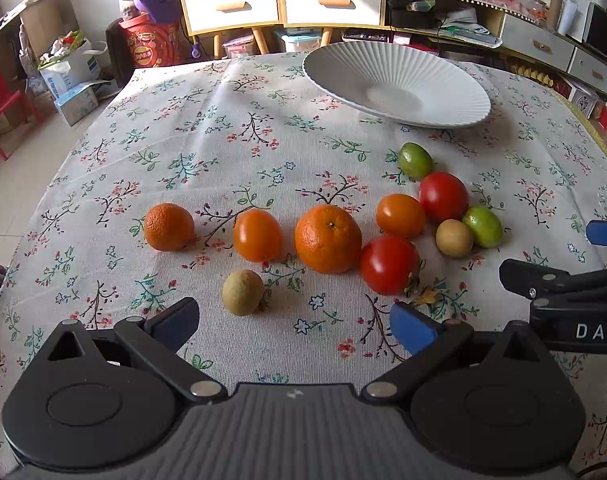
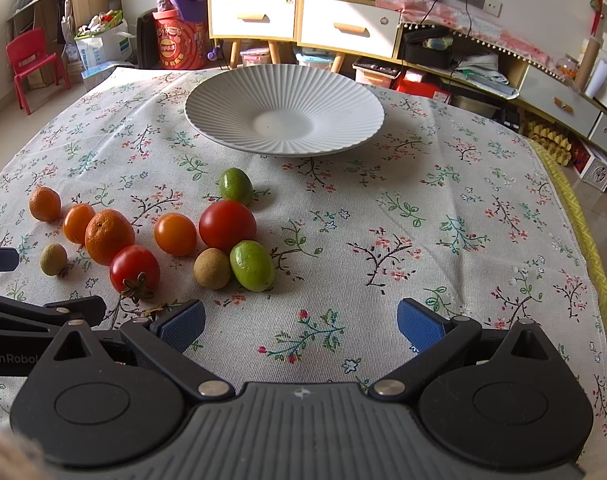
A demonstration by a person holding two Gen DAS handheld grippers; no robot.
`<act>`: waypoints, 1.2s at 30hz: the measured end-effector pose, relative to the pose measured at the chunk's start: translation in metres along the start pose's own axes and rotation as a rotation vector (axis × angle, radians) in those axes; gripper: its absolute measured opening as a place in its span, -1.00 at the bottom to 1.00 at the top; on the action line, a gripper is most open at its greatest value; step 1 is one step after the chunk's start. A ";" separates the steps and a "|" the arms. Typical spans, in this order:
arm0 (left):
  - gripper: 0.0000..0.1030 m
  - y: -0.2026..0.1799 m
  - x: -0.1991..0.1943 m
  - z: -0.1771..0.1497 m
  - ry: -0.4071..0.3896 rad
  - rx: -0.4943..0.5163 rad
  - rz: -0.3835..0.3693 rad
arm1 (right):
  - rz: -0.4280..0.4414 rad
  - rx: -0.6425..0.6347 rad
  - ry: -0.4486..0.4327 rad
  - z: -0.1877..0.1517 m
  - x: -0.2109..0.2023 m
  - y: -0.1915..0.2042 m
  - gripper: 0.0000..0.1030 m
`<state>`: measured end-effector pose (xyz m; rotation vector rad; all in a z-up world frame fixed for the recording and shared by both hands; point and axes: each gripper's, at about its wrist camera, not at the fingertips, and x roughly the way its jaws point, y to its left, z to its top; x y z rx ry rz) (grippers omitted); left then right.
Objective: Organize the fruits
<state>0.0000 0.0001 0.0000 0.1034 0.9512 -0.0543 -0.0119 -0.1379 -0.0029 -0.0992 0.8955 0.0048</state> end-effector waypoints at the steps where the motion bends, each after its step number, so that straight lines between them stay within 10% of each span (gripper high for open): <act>1: 0.88 0.000 0.000 0.000 0.000 0.000 0.000 | 0.000 0.000 0.000 0.000 0.000 0.000 0.99; 20: 0.85 0.051 0.012 -0.015 -0.066 -0.067 -0.076 | 0.188 0.043 -0.098 -0.007 0.007 -0.008 0.97; 36: 0.34 0.091 0.017 -0.005 -0.255 -0.186 -0.095 | 0.323 0.068 -0.142 0.011 0.023 -0.007 0.39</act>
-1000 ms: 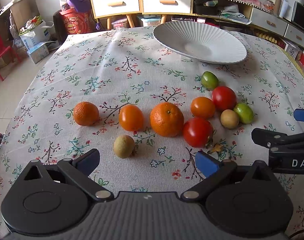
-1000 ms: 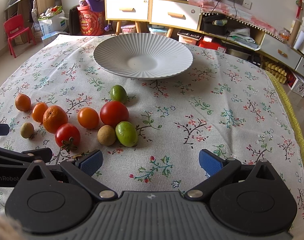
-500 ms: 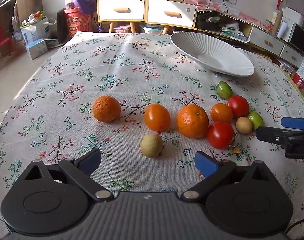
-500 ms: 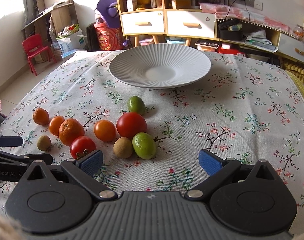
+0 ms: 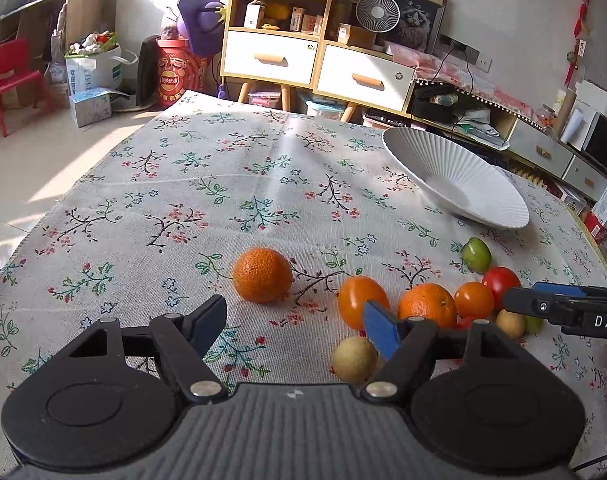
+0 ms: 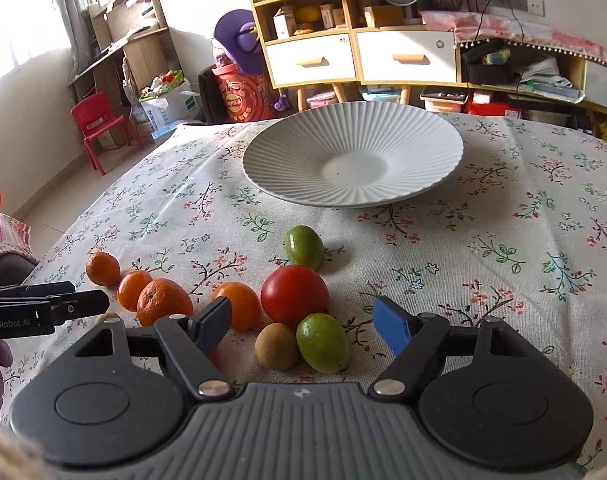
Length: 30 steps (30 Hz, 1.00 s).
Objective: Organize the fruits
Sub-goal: 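Grasp the tangerine with the left tool while the right tool grasps the red tomato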
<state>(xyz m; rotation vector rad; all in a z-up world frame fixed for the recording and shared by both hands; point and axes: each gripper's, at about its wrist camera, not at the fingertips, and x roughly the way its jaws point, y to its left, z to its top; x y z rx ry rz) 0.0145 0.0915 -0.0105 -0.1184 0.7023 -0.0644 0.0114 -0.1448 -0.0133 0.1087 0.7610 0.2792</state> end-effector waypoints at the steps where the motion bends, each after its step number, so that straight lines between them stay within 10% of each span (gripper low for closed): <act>1: 0.33 0.002 0.002 0.001 -0.003 -0.007 0.000 | 0.004 0.000 0.002 0.000 0.001 0.000 0.35; 20: -0.42 0.014 0.025 0.005 -0.023 -0.044 0.016 | 0.073 0.061 0.030 0.008 0.012 -0.007 -0.14; 30: -0.44 0.010 0.024 0.005 0.003 -0.045 -0.005 | 0.077 0.082 0.040 0.007 0.010 -0.008 -0.30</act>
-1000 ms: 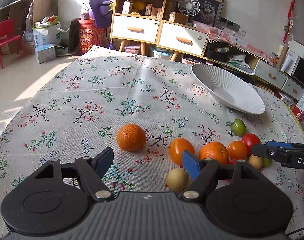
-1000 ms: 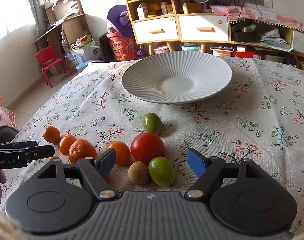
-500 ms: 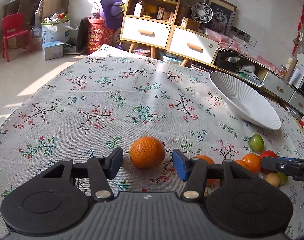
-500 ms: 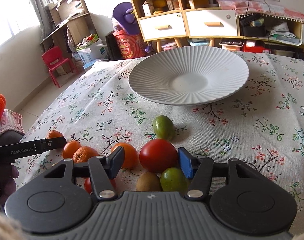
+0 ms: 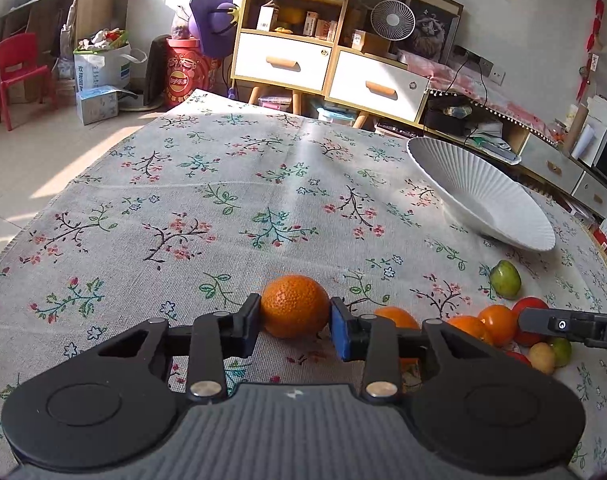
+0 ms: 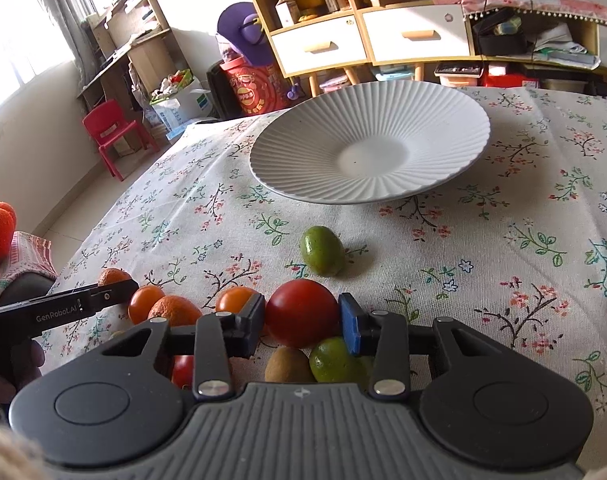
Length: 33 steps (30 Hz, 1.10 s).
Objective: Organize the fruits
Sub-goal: 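Grasp the tangerine with the left tool while the right tool grasps the red tomato, then carry both fruits into the white bowl and open both tools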
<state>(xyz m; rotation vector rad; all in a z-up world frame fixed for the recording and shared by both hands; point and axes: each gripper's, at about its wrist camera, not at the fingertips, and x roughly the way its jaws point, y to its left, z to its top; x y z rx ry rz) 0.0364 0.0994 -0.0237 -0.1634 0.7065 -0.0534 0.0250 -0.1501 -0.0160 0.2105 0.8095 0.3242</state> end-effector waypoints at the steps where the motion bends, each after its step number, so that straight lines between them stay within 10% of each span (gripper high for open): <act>1: -0.44 -0.001 0.000 0.000 0.001 0.000 -0.001 | 0.002 0.005 0.000 0.000 0.000 0.000 -0.30; 33: -0.45 -0.109 0.034 0.055 -0.034 0.246 -0.174 | -0.105 0.053 -0.145 0.073 0.013 -0.034 -0.30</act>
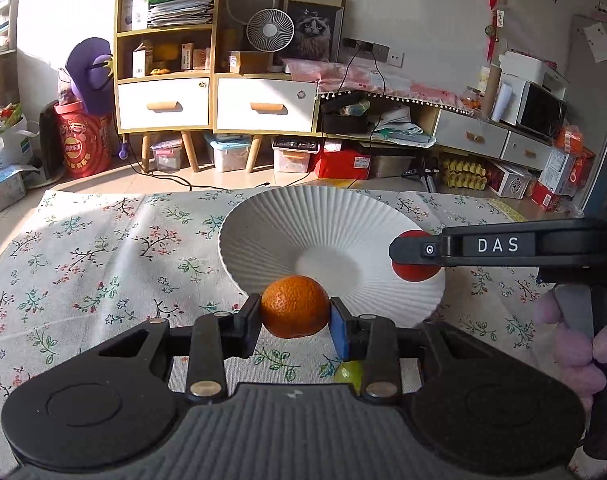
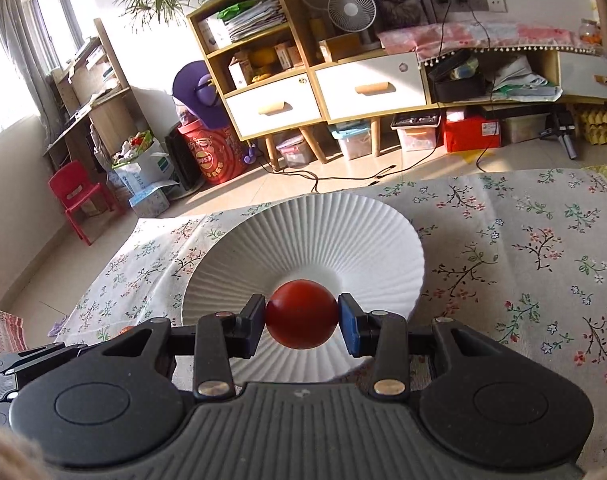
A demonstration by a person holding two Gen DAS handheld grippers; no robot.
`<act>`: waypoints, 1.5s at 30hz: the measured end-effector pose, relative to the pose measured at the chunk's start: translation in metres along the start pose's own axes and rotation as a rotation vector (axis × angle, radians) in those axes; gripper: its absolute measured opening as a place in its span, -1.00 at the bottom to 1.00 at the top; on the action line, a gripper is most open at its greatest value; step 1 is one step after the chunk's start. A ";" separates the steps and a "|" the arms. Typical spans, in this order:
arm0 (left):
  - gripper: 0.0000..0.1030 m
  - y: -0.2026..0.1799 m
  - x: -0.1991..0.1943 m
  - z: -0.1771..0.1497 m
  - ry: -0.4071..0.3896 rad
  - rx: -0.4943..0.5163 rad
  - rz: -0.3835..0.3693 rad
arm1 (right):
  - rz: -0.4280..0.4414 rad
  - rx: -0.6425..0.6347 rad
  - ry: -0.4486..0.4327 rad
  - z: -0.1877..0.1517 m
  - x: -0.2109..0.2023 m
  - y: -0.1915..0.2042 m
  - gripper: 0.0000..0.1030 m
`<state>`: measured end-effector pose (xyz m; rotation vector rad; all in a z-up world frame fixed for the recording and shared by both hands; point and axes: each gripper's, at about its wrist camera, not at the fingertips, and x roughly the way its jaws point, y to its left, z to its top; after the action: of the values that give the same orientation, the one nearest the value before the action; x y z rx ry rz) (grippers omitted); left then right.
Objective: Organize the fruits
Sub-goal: 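Carry both fruits into the white bowl and open both tools, then withdraw both tools from the bowl back toward the remaining fruits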
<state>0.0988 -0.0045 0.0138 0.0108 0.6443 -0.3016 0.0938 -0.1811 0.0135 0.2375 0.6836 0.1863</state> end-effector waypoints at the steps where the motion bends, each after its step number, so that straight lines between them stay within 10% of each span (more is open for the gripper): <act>1: -0.45 -0.002 0.005 0.003 0.002 0.008 -0.002 | -0.005 -0.005 0.002 0.002 0.003 -0.001 -0.30; 33: -0.23 -0.019 0.064 0.020 0.067 0.100 -0.053 | -0.047 -0.041 0.057 0.018 0.028 -0.009 -0.24; 45: 0.44 -0.020 0.020 0.018 0.065 0.111 -0.079 | -0.060 -0.060 -0.007 0.021 -0.019 0.002 0.55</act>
<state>0.1190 -0.0307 0.0176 0.1017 0.6926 -0.4144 0.0933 -0.1867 0.0415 0.1600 0.6768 0.1483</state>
